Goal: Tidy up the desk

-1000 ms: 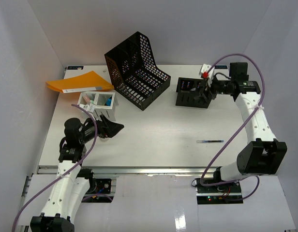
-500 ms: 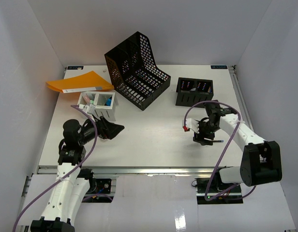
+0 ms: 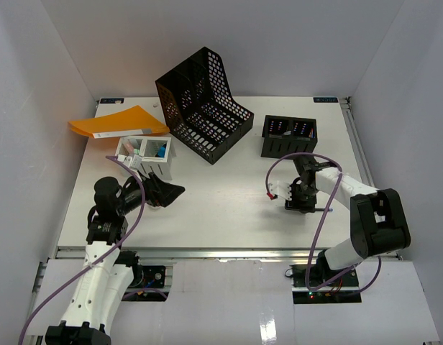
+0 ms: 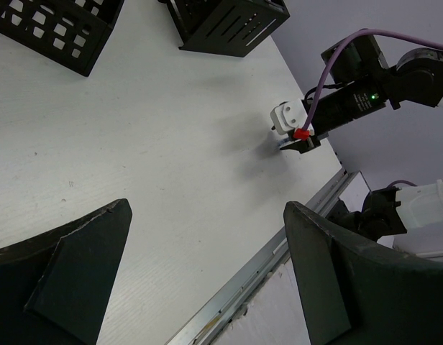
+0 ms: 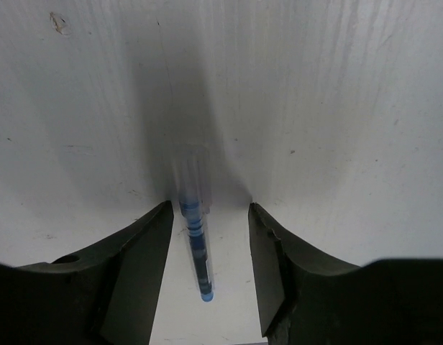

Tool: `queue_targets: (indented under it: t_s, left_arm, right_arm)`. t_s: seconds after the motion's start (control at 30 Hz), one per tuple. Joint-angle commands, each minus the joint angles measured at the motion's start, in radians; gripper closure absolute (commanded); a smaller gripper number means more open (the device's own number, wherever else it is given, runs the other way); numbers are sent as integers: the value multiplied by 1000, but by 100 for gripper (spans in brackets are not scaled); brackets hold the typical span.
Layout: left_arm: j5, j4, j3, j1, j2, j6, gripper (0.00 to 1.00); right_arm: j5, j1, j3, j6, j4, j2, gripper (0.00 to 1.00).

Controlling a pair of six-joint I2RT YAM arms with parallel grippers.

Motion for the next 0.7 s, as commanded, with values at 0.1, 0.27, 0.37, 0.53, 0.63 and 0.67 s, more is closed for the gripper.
queue_targets:
  t_s: [0.1,0.27,0.37,0.53,0.63,0.67]
  left_arm:
    - [6,6,16,4,-2,13,2]
    - [6,5,17,4,0,13,2]
    - [2,3,17,4,0,14,2]
    - [-5,-1,18,4,0,16,2]
    - [-9,-3,19,4,1,16,2]
    - [-11,-4,18,4,2,16,2]
  right_arm:
    - [22,11,-35,-6,27,21,52]
    - [11,13,-55,5,42,46,70]
    - [0,14,-56,15,43,63,80]
    - [-62,13,-25,30,28,46,92]
    - [-145,12,33,45,-17,8,92]
    - [-172,11,57,50,-31,-4,92]
